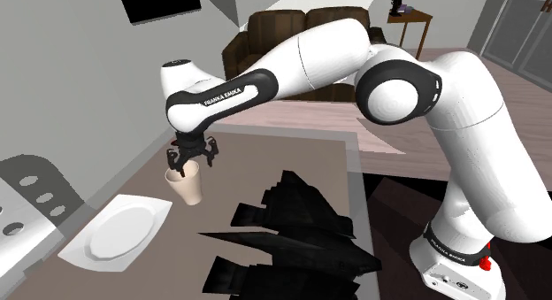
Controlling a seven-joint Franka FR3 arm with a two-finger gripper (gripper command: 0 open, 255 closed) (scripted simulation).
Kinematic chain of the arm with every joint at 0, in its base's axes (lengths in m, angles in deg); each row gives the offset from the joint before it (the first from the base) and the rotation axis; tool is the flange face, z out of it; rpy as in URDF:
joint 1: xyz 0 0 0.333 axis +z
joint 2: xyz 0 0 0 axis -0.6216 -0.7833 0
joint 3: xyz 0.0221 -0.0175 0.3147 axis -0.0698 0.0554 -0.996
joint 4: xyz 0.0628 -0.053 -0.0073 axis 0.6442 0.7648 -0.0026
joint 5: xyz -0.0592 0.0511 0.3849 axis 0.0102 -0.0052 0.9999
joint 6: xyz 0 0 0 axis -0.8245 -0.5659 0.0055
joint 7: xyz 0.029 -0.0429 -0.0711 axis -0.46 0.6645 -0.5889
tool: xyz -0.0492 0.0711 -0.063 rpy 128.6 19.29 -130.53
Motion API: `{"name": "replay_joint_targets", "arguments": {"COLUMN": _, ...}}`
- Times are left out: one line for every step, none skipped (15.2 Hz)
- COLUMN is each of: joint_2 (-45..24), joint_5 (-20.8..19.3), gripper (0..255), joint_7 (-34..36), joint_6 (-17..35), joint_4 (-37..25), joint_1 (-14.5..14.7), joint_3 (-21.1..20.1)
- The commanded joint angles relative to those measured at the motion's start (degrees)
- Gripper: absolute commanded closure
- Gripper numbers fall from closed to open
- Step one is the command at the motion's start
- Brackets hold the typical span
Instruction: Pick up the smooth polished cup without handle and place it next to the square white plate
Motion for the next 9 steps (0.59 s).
{"name": "replay_joint_targets", "arguments": {"joint_2": 0.0, "joint_5": 0.0, "gripper": 0, "joint_7": 0.0, "joint_6": 0.0, "joint_4": 0.0, "joint_1": 0.0, "joint_3": 0.0}}
{"name": "replay_joint_targets", "arguments": {"joint_2": 0.8, "joint_5": 0.0, "gripper": 0, "joint_7": 0.0, "joint_6": -1.4, "joint_4": -0.7, "joint_1": -0.1, "joint_3": 0.0}}
{"name": "replay_joint_targets", "arguments": {"joint_2": 1.5, "joint_5": 0.0, "gripper": 0, "joint_7": 0.0, "joint_6": -2.9, "joint_4": -1.4, "joint_1": -0.1, "joint_3": 0.0}}
{"name": "replay_joint_targets", "arguments": {"joint_2": 2.1, "joint_5": 0.0, "gripper": 0, "joint_7": 0.0, "joint_6": -4.4, "joint_4": -2.3, "joint_1": -0.2, "joint_3": 0.0}}
{"name": "replay_joint_targets", "arguments": {"joint_2": 2.6, "joint_5": 0.0, "gripper": 0, "joint_7": 0.0, "joint_6": -5.7, "joint_4": -3.1, "joint_1": -0.3, "joint_3": 0.0}}
{"name": "replay_joint_targets", "arguments": {"joint_2": 2.6, "joint_5": 0.0, "gripper": 0, "joint_7": 0.0, "joint_6": -5.7, "joint_4": -3.1, "joint_1": -0.3, "joint_3": 0.0}}
{"name": "replay_joint_targets", "arguments": {"joint_2": 2.6, "joint_5": 0.0, "gripper": 0, "joint_7": 0.0, "joint_6": -5.7, "joint_4": -3.1, "joint_1": -0.3, "joint_3": 0.0}}
{"name": "replay_joint_targets", "arguments": {"joint_2": 2.6, "joint_5": 0.0, "gripper": 0, "joint_7": 0.0, "joint_6": -5.7, "joint_4": -3.1, "joint_1": -0.3, "joint_3": 0.0}}
{"name": "replay_joint_targets", "arguments": {"joint_2": 2.6, "joint_5": 0.0, "gripper": 0, "joint_7": 0.0, "joint_6": -5.7, "joint_4": -3.1, "joint_1": -0.3, "joint_3": 0.0}}
